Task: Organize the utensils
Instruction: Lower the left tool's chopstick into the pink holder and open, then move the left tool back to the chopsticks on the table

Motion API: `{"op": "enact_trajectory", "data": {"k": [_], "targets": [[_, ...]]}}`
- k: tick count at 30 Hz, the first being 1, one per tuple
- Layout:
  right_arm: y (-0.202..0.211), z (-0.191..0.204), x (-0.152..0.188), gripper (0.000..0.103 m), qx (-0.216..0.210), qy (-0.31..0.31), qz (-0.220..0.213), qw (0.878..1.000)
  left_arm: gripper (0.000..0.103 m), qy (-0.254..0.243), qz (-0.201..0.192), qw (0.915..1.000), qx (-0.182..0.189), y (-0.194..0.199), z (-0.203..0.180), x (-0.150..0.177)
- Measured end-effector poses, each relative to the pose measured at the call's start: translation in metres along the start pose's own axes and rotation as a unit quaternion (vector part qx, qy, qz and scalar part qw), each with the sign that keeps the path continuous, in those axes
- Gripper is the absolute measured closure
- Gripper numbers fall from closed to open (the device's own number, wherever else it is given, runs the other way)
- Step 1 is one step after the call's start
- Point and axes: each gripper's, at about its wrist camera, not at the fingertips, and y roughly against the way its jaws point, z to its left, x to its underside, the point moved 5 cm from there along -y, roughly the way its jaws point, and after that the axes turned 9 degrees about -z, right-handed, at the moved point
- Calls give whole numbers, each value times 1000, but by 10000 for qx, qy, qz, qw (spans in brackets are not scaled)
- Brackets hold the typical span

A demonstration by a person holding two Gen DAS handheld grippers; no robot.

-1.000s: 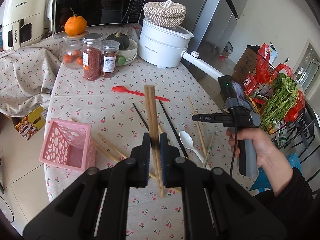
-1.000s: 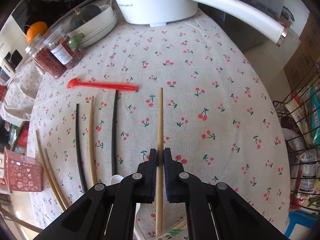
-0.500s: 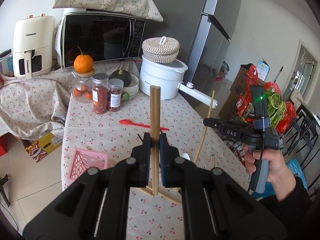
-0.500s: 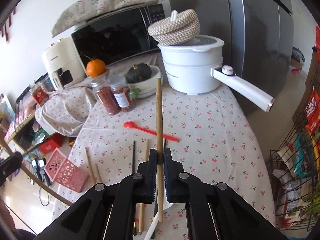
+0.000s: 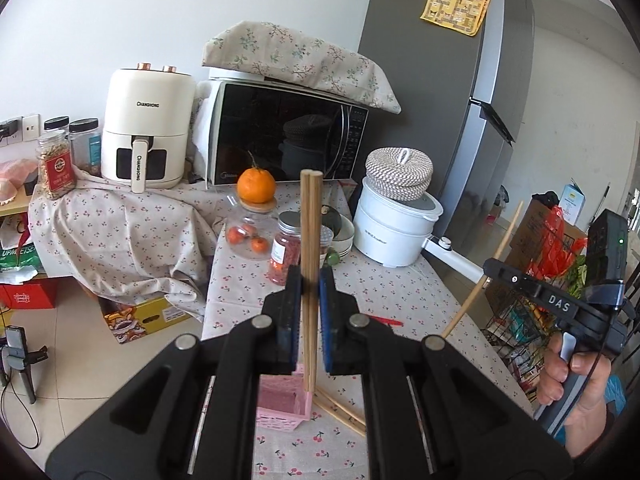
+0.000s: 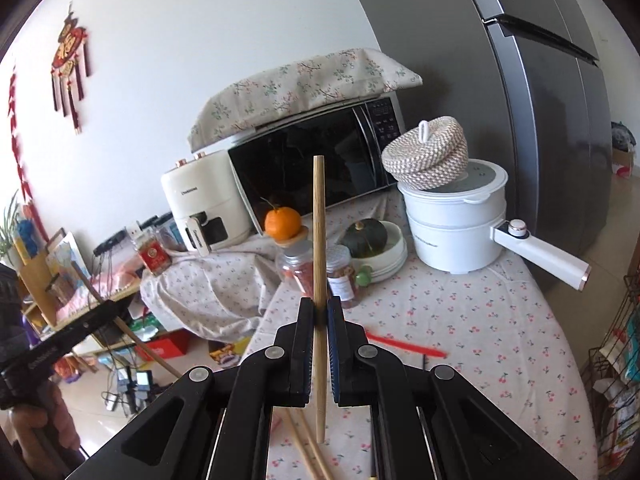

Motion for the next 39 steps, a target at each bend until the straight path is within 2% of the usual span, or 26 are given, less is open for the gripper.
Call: {"op": "enact_trajectory", "data": {"k": [4,9,13,17,22,26,27,29,30,31,32,33,39], "targets": [[-7,32,-1,96,-435,-132,-208,9987,93,-19,162,9996,-209,-15,11,11],[-32,67,13,96,-777,-215,-129,9967,93,-110,496,9977,-452,-34,23,23],[-58,88,34,96,-756,-53,-11,9971,93,-77,756,9956,-551,-46,31,33],[-84,101,55,96,-680,150,311,9971,93,-22,935,9940,-568,-54,37,41],[-106,101,72,96,-558,172,583,9966,93,94,1074,9926,-562,-58,43,45],[-114,96,76,96,-533,99,667,9963,93,102,1017,9935,-505,-58,41,42],[-116,95,77,95,-559,72,691,9960,90,66,979,9937,-542,-58,40,41],[-117,95,78,92,-596,1,780,9952,71,22,887,9941,-619,-55,39,37],[-116,94,78,83,-600,-22,806,9949,64,37,822,9945,-647,-53,39,35],[-114,93,77,79,-602,-30,810,9949,48,68,755,9949,-666,-50,39,33],[-111,92,75,67,-605,-40,785,9951,36,105,688,9953,-675,-47,39,30],[-107,90,72,57,-608,-64,730,9955,34,140,620,9958,-665,-43,39,28],[-74,69,47,45,-636,-237,460,9966,21,190,642,9959,-607,-33,35,28]]}}
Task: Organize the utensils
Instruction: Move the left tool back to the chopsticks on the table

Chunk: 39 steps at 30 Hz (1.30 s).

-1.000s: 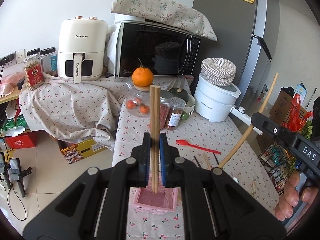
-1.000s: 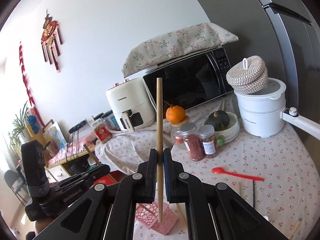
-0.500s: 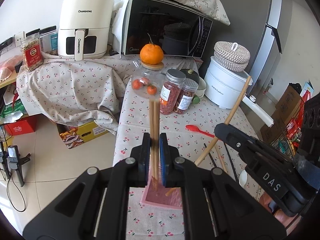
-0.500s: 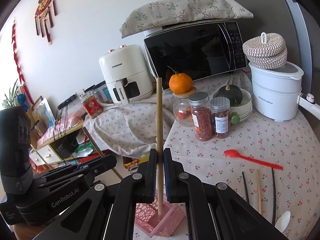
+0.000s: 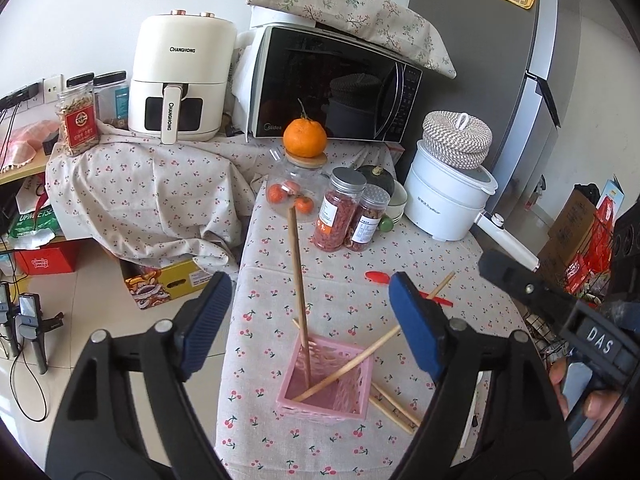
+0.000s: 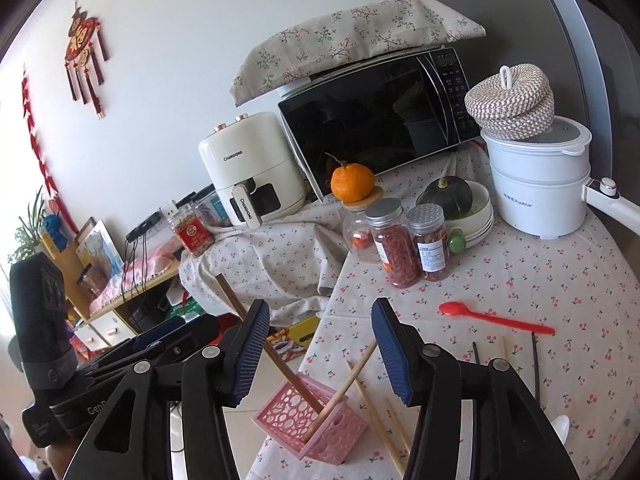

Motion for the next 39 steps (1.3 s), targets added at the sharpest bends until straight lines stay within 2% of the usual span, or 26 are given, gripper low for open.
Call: {"op": "enact_trajectory", "data": {"k": [9,17,25,31,33,34,36,38,39], "targets": [[56,-63,-13,39,585,77,16,9983,17,-99,406,9990,182,2,-14,20],[90,-124,-3,37,1246,-18,322,9917,17,-479,700,9951,510,2,-60,39],[111,-166,10,34,1716,-256,641,9828,17,-899,1147,9852,907,-17,-128,64],[117,-201,22,33,2151,-599,1004,9696,17,-844,1722,9754,1085,-48,-167,92],[118,-212,26,33,2232,-734,1104,9657,19,-708,1914,9728,1095,-61,-176,100],[118,-217,28,33,2257,-786,1143,9643,24,-644,1999,9716,1089,-68,-179,103],[118,-225,32,33,2318,-853,1221,9613,35,-532,2133,9700,1041,-82,-184,110],[116,-232,36,33,2356,-892,1318,9587,51,-440,2220,9694,949,-98,-184,117],[116,-235,37,33,2370,-914,1356,9577,56,-379,2278,9690,880,-108,-183,122]]}}
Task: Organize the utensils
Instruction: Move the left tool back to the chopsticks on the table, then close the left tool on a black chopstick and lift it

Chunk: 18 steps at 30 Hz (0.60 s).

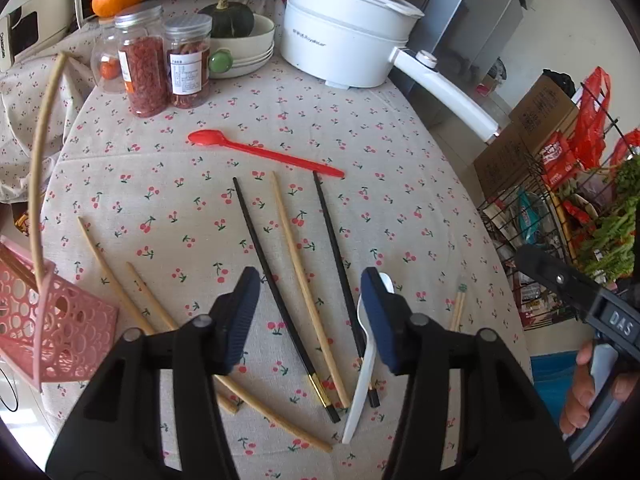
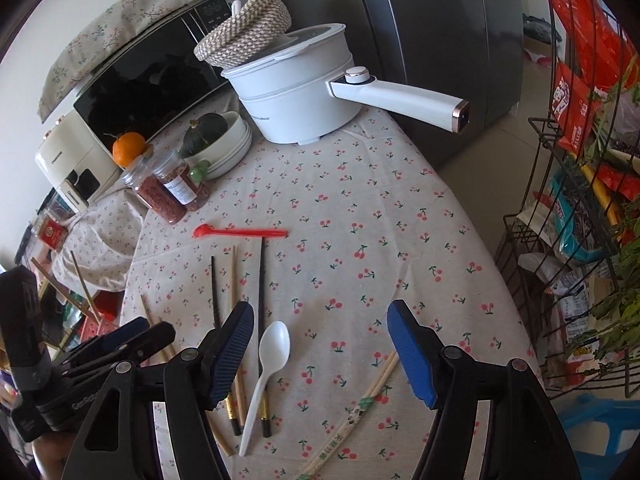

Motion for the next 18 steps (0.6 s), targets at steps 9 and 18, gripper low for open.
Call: {"op": "enact_trajectory", "data": {"k": [9,18], "targets": [[-16,-1,6,33,-29,25,309,9995,75,367,289,9979,-440,-48,20,-1],[-33,-3,7,33,41,80,502,9987,85,60,538,9961,-696,-73,22,12]]}}
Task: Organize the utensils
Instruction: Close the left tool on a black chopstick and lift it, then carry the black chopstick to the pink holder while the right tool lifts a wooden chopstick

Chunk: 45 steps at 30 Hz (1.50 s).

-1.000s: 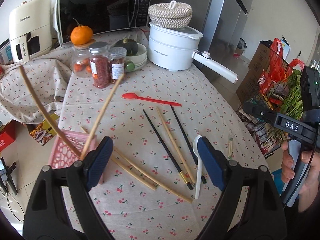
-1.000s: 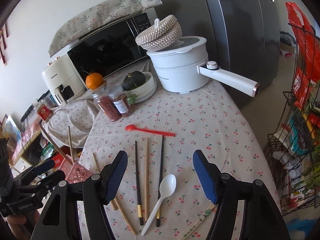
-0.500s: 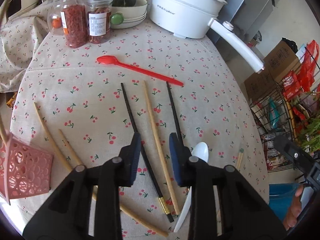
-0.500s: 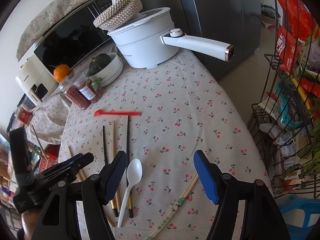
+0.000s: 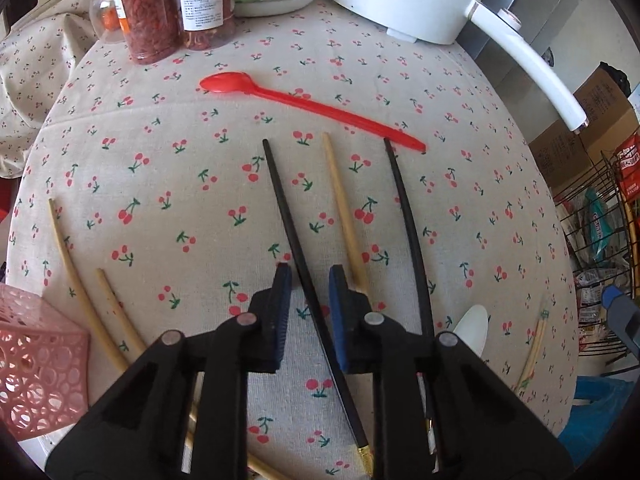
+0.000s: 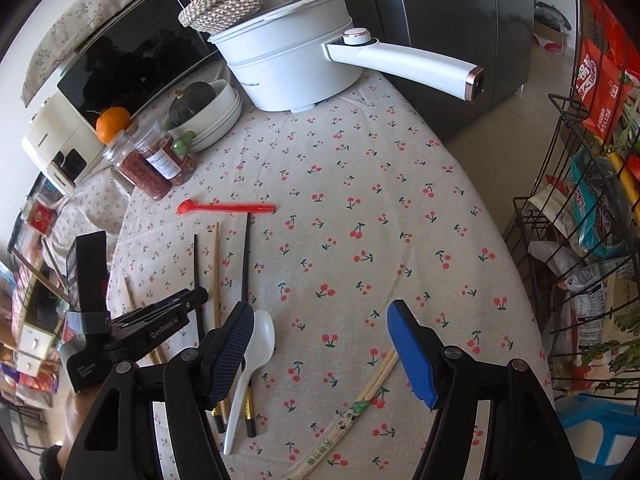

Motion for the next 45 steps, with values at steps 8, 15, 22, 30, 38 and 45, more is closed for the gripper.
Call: {"op": "enact_trajectory", "data": {"k": [8,15,22,30,38,45], "targets": [[-8,3,4,33,58,31,143,9999,97,-124,3,9998,177,11,1,-2],[-14,12,6,33,88,71,200,9997,97,-250,-519,9967,576,66,0,-7],[-27,38,9,33,45,210,264,9994,97,-493,-991,9915,690,116,16,-4],[-50,75,12,33,-61,423,333,9985,96,-682,-1391,9841,867,160,40,10],[-92,115,18,54,-245,713,507,9959,97,-630,-1593,9803,983,179,58,12],[-118,124,26,71,-103,879,649,9940,97,-540,-1620,9799,1028,184,67,14]]}}
